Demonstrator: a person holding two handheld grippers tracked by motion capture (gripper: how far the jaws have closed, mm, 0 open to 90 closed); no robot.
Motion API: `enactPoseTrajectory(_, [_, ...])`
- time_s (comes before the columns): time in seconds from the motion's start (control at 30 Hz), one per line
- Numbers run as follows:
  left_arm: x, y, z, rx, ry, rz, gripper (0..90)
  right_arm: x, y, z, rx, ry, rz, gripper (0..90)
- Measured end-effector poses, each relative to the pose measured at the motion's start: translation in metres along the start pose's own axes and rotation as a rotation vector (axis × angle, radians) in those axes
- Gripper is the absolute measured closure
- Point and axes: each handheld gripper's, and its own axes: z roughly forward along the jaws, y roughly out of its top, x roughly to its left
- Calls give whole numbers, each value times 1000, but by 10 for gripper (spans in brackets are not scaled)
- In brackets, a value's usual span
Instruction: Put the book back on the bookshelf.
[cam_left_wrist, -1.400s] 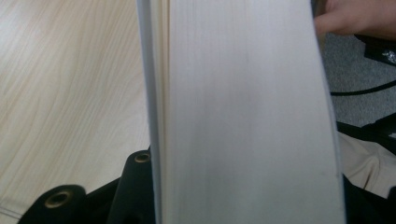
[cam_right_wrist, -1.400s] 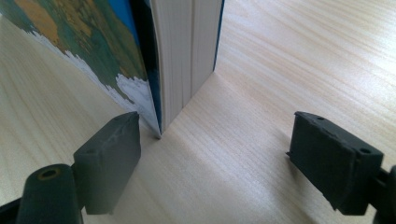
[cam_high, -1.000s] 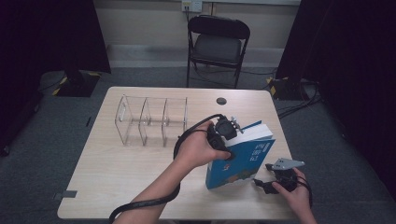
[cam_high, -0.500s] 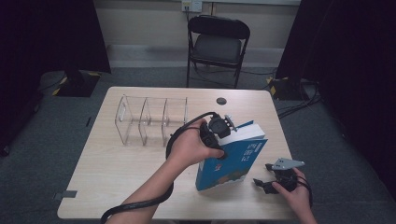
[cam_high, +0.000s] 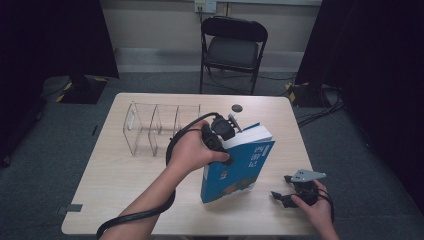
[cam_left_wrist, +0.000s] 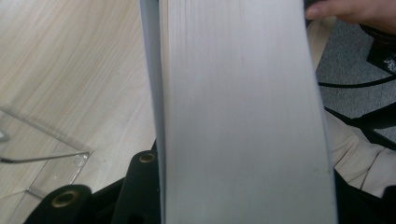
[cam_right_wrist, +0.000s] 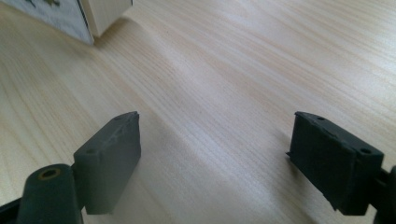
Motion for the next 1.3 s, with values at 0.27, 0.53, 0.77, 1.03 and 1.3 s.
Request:
enactPoseTrajectory(0.27, [12,-16,-17,-5,31,-44,619,0,0,0,1,0,3,160])
enactPoseTrajectory(0.53, [21,-32,-28,-13,46,-101,619,0,0,0,0,-1,3,161])
enactPoseTrajectory(0.77, [28,-46,-33,-27,85,-136,619,0,0,0,0,-1,3,161])
enactPoseTrajectory(1.03, [31,-68,-35,-42,114,-201,619,2,0,-1,1,-1,3,160])
enactPoseTrajectory(1.3, [34,-91,-33,-45,150,-208,618,2,0,-1,1,-1,3,160])
